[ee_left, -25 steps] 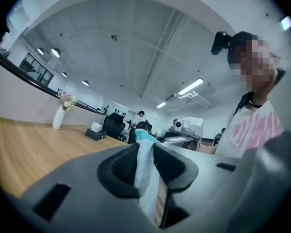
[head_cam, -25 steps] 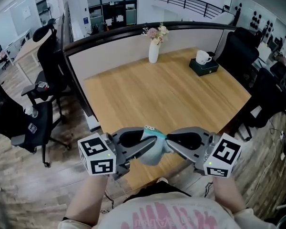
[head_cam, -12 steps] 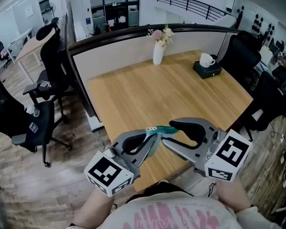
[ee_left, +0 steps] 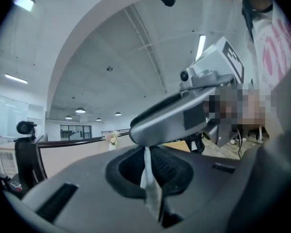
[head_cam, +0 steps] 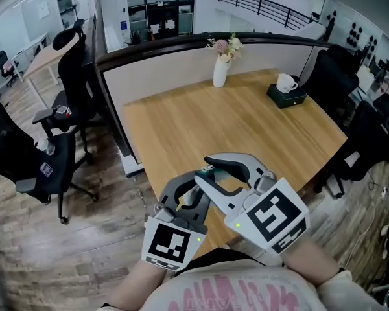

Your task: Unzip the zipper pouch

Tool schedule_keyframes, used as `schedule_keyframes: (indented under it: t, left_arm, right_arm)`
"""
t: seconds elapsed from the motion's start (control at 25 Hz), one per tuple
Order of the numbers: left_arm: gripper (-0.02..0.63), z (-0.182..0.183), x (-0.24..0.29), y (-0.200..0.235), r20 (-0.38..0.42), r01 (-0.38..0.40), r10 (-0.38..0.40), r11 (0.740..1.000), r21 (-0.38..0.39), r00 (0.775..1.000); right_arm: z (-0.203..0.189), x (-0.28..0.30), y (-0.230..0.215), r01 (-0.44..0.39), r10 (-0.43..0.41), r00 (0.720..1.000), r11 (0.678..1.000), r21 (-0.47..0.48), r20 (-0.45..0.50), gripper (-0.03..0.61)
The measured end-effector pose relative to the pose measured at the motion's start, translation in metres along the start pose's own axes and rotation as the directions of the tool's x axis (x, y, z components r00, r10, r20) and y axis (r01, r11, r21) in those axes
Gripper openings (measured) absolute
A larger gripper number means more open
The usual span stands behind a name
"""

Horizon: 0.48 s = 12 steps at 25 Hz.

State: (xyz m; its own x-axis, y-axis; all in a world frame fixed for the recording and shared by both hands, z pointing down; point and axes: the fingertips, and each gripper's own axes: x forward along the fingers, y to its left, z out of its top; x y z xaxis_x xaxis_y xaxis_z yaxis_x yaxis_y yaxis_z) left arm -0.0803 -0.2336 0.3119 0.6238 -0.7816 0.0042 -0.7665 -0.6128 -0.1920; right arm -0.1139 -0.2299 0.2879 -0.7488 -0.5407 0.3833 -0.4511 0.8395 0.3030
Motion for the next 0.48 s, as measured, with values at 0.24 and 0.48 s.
schedule_keyframes:
  t: [0.24,0.48]
  left_arm:
    - [0.008,-0.005,-0.004,-0.003,-0.001,-0.011,0.011,0.996,0.089,1.000]
    - [0.008,-0.007,-0.005,-0.010,-0.002,0.010,-0.010,0.989,0.146,1.000]
  right_arm:
    - [-0.005,-0.002,-0.001,-0.038,0.033,0.999,0.983,0.180,0.028,0.105]
    - [-0.008,-0.012,-0.010,-0.128,0.079,0.989,0.886,0.446,0.128,0.047]
